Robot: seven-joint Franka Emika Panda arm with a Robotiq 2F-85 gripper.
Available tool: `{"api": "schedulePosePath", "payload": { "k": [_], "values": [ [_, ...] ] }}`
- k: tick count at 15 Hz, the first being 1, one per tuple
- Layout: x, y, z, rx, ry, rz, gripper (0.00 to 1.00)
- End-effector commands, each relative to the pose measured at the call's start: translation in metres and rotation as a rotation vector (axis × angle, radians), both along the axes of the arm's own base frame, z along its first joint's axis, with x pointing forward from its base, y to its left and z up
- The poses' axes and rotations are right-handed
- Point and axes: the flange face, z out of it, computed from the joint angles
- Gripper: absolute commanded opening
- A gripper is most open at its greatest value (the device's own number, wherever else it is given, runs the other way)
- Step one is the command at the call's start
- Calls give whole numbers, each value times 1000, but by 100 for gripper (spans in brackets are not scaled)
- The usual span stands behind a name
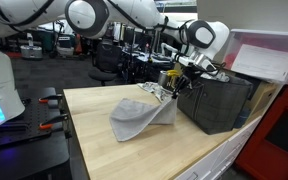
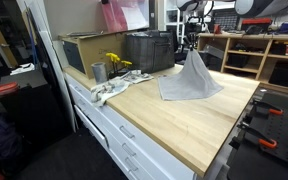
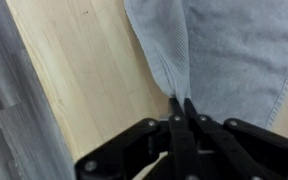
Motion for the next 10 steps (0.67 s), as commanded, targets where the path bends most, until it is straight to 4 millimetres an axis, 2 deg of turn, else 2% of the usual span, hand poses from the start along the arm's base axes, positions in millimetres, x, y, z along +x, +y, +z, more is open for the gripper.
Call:
{"api": "schedulePosePath", "payload": {
  "k": [1,5,10],
  "values": [
    [4,22,22,7,11,-35,2],
    [15,47,27,-10,12,0,2],
    [27,75,16,-14,20,60,2]
  ]
}}
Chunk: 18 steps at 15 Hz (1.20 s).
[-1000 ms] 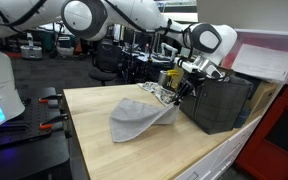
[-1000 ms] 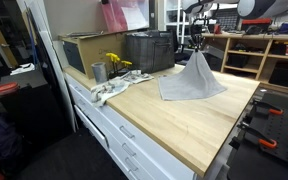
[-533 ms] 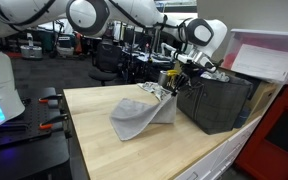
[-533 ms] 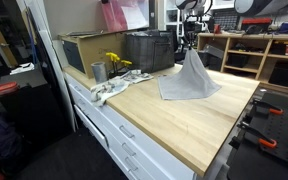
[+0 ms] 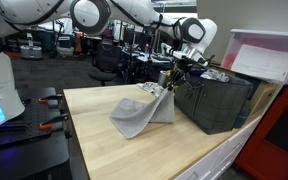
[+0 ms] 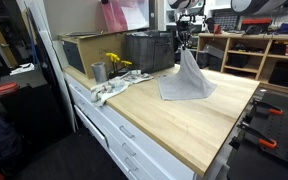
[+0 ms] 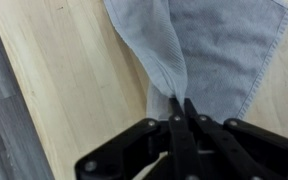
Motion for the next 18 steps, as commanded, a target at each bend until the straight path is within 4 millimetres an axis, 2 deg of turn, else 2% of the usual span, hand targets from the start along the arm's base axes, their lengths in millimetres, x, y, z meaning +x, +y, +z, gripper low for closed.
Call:
{"api": "schedulePosePath", "payload": {
  "k": [1,6,11,18],
  "values": [
    [0,18,0,-2,29,22,2],
    [3,51,-16,33,65,73,2],
    [-2,87,-25,66,88,119,2],
    [-8,129,-42,39,-1,165,2]
  ]
}}
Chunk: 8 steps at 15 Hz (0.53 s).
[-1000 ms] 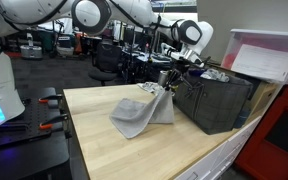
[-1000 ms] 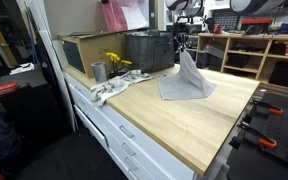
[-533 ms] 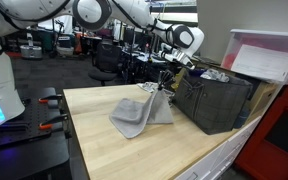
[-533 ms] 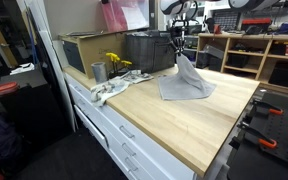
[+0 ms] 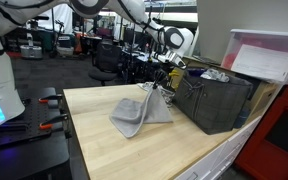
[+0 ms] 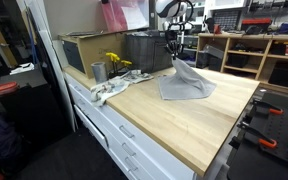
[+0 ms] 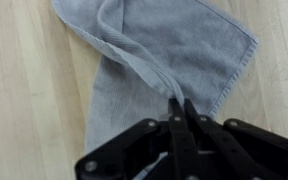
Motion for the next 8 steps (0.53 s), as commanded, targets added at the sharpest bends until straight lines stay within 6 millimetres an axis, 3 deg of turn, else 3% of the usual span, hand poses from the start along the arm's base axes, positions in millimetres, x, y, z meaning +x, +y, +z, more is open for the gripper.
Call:
{"api": "schedulePosePath", "payload": {
  "k": [1,8],
  "values": [
    [-21,19,-2,8,-32,19,2],
    [-69,54,-17,61,6,27,2]
  ]
}}
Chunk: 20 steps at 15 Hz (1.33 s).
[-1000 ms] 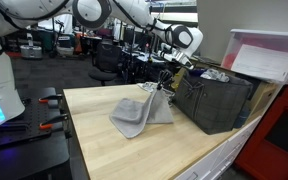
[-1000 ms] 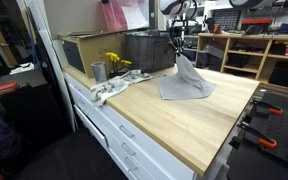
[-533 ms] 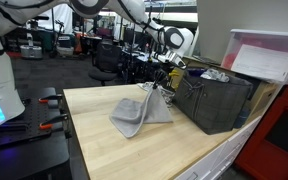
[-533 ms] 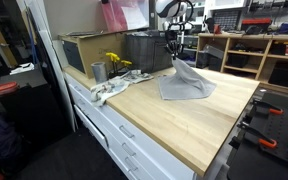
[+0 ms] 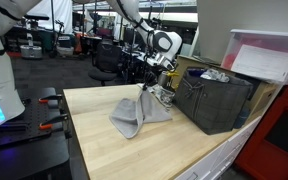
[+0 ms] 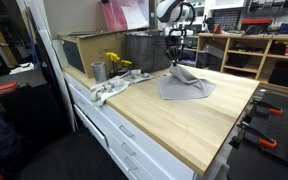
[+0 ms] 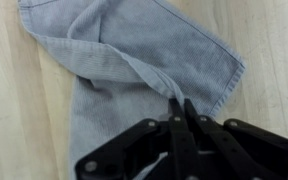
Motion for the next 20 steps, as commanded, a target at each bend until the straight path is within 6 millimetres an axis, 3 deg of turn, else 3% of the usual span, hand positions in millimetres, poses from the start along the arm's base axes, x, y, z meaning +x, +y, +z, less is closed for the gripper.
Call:
{"api": "schedulePosePath", "payload": {
  "k": [1,5,11,15,17,20],
  "values": [
    [-43,19,9,43,12,3,2],
    [-79,48,9,67,26,17,2],
    [-127,109,11,34,-56,38,2],
    [-121,134,13,0,-135,-13,2],
    [-103,133,15,-21,-199,-48,2],
    [-80,114,14,-71,-340,-90,2]
  ]
}}
